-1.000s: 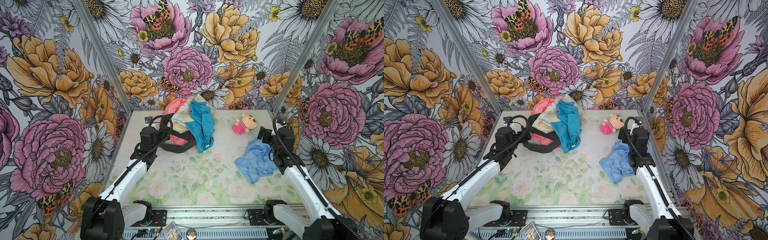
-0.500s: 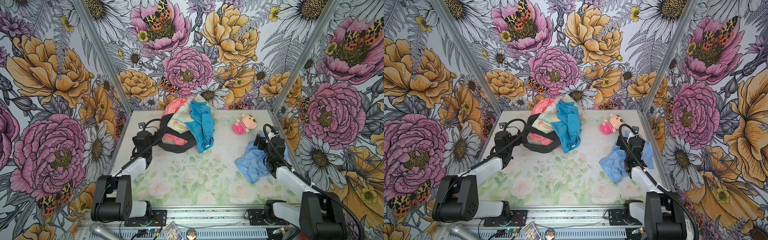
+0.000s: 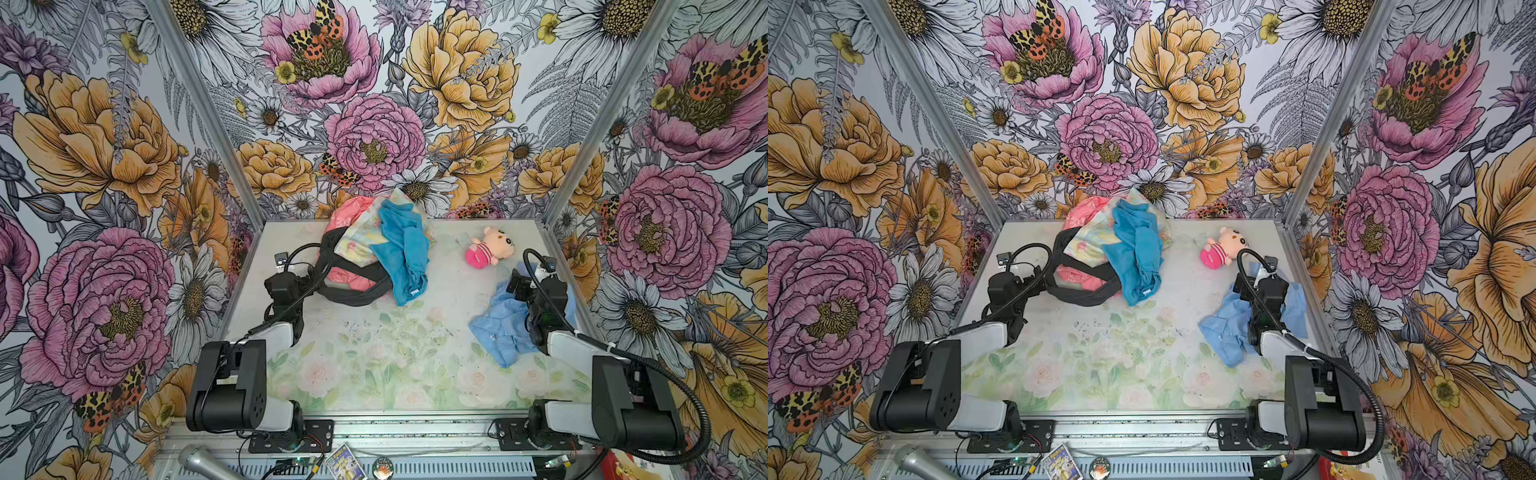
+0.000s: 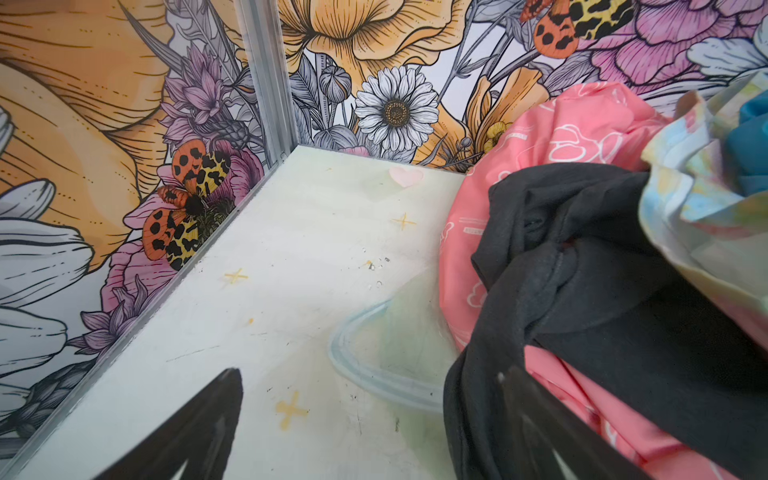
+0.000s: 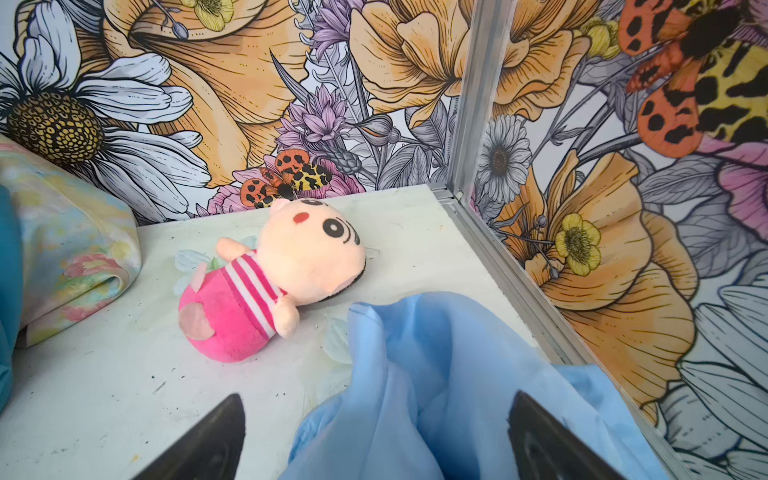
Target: Pick out a specific cloth from the pile
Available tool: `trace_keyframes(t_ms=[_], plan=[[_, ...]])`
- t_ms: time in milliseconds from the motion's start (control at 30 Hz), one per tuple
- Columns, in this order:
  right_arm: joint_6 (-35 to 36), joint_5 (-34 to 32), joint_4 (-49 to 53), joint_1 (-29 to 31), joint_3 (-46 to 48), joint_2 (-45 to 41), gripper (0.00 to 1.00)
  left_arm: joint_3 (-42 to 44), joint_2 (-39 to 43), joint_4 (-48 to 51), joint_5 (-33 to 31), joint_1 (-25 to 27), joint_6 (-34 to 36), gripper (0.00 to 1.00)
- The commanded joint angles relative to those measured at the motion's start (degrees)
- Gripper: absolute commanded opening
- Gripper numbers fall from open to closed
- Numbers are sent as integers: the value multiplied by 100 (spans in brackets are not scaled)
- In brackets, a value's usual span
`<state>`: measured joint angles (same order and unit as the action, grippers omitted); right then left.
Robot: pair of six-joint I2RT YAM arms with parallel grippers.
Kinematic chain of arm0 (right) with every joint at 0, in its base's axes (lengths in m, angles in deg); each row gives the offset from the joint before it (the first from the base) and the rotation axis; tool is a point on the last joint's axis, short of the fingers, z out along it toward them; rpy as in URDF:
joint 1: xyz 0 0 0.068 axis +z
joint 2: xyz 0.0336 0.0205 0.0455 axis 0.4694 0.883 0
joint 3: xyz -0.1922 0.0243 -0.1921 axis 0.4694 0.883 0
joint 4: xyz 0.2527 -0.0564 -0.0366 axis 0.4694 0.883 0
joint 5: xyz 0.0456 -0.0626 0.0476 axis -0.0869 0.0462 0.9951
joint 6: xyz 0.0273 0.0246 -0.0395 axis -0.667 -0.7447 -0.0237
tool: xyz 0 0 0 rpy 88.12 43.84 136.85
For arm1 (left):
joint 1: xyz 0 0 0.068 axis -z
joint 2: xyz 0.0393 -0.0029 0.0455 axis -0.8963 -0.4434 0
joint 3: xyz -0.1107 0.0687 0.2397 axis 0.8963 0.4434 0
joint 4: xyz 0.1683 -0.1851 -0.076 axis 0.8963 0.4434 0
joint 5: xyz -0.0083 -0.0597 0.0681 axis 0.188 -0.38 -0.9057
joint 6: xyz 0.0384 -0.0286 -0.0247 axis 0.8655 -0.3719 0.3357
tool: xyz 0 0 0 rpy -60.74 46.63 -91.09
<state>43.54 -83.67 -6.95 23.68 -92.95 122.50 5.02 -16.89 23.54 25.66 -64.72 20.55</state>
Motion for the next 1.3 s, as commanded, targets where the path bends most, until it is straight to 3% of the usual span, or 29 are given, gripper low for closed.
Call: trace_keyframes(t_ms=[0, 167, 333, 400, 633, 800, 900, 967, 1267], plan=[[-93, 68, -595, 5, 196, 156, 99, 220, -154, -670, 199, -36, 32, 99], [-53, -47, -809, 56, 297, 259, 99, 454, -178, -1107, 261, -30, 52, 99], [52, -88, -1670, 168, 621, 473, 99, 864, -602, -2276, 39, 47, 43, 99], [149, -170, -1777, 268, 642, 534, 99, 866, -657, -2334, -276, 155, 126, 99], [561, -508, -2886, 660, 796, 1294, 99, 860, -666, -2340, -268, 139, 123, 99], [554, -517, -1977, 688, 399, 1229, 99, 841, -666, -2289, -286, 139, 123, 99], [393, -190, -1574, 470, 184, 1243, 100, 831, -666, -2286, -286, 139, 128, 99], [291, 65, -1458, 329, 131, 1236, 99, 836, -665, -2287, -294, 139, 129, 99], [318, 75, -1553, 335, 192, 1225, 100, 825, -666, -2276, -322, 183, 173, 99]])
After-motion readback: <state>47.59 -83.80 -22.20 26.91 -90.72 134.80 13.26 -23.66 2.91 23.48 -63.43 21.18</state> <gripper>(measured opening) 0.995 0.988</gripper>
